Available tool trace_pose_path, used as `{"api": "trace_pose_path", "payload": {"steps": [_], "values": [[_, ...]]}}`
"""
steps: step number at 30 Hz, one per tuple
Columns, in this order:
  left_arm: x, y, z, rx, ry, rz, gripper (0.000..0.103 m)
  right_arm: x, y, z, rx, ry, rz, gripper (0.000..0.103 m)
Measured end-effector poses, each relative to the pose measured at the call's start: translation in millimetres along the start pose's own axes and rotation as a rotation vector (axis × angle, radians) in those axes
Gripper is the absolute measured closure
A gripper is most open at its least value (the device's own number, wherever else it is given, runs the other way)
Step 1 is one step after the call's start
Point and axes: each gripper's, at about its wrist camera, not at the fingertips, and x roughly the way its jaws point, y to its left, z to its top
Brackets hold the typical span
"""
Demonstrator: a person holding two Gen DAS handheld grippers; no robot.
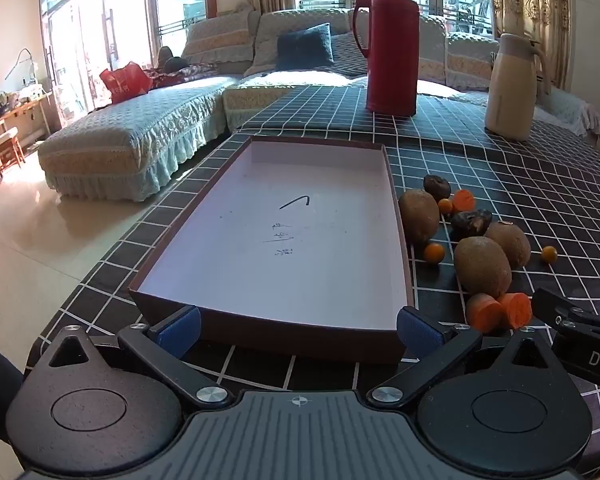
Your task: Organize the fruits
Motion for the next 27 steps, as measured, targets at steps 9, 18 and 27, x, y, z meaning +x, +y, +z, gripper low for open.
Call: {"api": "trace_pose_path", "payload": {"steps": [9,18,27], "values": [[3.2,1.4,-1.6,-0.009,0.007,-0.005,0.0,0.5,-0.7,0.1,0.001,-0.008,0.003,0.0],[1.4,0.1,0.3,-0.001,0.004,-0.004,0.0,1.0,1.4,1.0,0.001,-0.005,-0.001,0.0],[0.9,-0.9,0.5,0.007,0.006,-0.011,0.0,0.9,2.5,0.5,-0.006,-0.007,-0.001,0.0]]}}
